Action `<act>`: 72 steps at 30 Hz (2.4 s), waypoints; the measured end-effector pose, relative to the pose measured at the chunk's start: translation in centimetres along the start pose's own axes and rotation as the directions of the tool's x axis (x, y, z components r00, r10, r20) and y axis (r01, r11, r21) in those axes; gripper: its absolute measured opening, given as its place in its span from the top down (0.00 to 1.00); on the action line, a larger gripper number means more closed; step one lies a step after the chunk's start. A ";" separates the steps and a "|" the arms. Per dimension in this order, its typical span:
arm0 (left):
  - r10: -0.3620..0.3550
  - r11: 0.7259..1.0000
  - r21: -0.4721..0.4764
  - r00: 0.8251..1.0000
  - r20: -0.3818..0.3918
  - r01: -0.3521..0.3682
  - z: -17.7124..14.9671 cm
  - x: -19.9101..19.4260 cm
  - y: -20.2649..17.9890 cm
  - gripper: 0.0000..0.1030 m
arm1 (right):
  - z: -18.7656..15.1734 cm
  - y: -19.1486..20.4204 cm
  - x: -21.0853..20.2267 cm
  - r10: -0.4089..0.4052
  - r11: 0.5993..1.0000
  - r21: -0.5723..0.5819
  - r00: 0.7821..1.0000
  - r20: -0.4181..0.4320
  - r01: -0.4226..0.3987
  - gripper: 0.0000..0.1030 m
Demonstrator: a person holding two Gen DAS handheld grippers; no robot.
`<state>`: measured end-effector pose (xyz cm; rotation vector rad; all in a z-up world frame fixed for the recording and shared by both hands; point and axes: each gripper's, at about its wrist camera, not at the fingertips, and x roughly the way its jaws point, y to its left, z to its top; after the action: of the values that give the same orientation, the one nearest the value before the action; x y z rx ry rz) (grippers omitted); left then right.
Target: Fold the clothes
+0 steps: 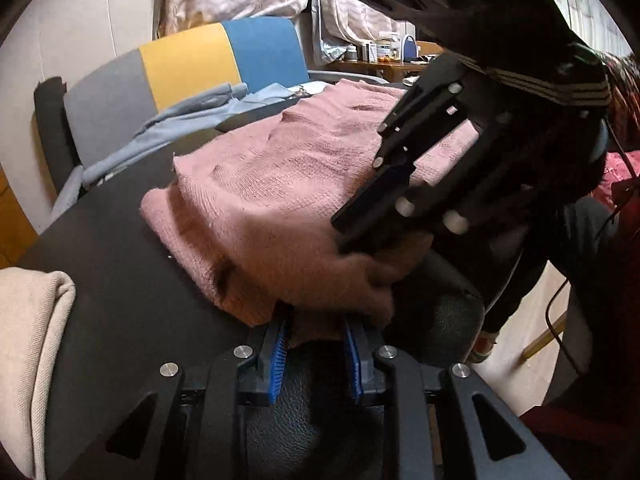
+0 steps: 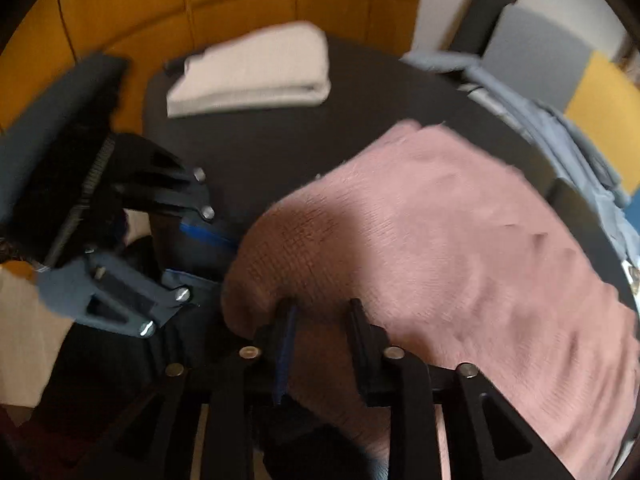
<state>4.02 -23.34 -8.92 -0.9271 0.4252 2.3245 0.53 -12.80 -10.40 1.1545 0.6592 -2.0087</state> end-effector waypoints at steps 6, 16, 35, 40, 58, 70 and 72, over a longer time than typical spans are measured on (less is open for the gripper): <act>-0.019 0.999 -0.045 0.999 0.025 0.020 -1.0 -0.7 0.8 0.77 | -1.3 -3.8 -3.9 0.015 0.975 0.220 0.994 0.109 -0.038 0.96; -0.107 0.988 -0.105 0.993 0.043 0.111 1.5 -1.1 2.1 0.77 | -4.1 -5.7 -4.1 0.109 0.914 0.373 0.982 0.154 -0.160 0.96; -0.367 0.917 -0.179 0.930 -0.034 0.356 1.5 -1.5 3.0 0.77 | -1.4 -6.3 -4.5 0.128 0.910 0.367 0.972 0.196 -0.194 0.96; -0.310 0.920 -0.226 0.948 0.075 0.319 1.7 -2.5 4.2 0.77 | -0.8 -5.9 -4.7 0.141 0.913 0.351 0.968 0.206 -0.208 0.96; -0.341 0.785 -0.446 0.901 0.270 0.431 1.1 -2.8 6.5 0.95 | -0.8 -6.0 -5.9 0.094 0.933 0.316 0.963 0.251 -0.173 0.91; -0.304 0.791 -0.526 0.947 0.105 0.312 -1.0 -0.6 5.4 0.73 | -3.8 -4.3 -4.3 0.134 0.951 0.248 0.970 0.201 -0.183 0.49; -0.275 0.791 -0.539 0.955 0.111 0.290 -0.9 -0.5 5.2 0.72 | -4.0 -3.9 -3.9 0.126 0.957 0.236 0.972 0.198 -0.172 0.49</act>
<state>1.52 -27.99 -8.88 -1.1270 -0.4093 2.1979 0.90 -6.27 -8.53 1.1107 0.2215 -2.0774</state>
